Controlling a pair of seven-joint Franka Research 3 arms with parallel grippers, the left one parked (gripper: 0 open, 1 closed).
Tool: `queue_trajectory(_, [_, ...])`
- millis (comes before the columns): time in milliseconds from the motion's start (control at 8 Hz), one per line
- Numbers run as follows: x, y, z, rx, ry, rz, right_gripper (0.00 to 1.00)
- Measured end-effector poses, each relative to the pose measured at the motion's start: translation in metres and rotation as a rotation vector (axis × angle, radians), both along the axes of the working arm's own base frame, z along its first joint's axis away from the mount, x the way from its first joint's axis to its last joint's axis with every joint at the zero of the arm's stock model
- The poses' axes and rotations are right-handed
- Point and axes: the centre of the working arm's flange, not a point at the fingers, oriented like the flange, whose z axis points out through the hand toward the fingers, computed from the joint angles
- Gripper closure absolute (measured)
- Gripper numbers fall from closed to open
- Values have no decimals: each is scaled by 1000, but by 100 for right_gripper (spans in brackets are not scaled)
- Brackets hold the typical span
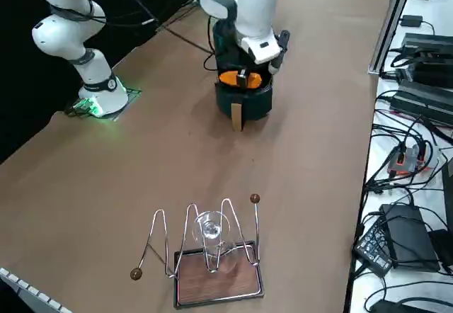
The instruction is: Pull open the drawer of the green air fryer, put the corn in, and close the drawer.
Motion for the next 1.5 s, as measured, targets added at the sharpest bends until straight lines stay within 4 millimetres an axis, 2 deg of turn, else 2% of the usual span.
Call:
queue_trajectory(250, [-4, 28, -23, 23, 47, 14, 46])
queue_trajectory(500, [-7, 36, -40, 26, 79, 24, 46])
queue_trajectory(625, [-8, 37, -44, 26, 88, 27, 43])
queue_trajectory(875, [-10, 38, -44, 29, 109, 35, 11])
queue_trajectory(1000, [-11, 37, -41, 30, 114, 37, 1])
queue_trajectory(1250, [-10, 28, -29, 20, 102, 8, 0])
queue_trajectory(1375, [-8, 13, -22, 1, 103, -55, 0])
queue_trajectory(1500, [-6, -13, -17, -27, 113, -165, 0])
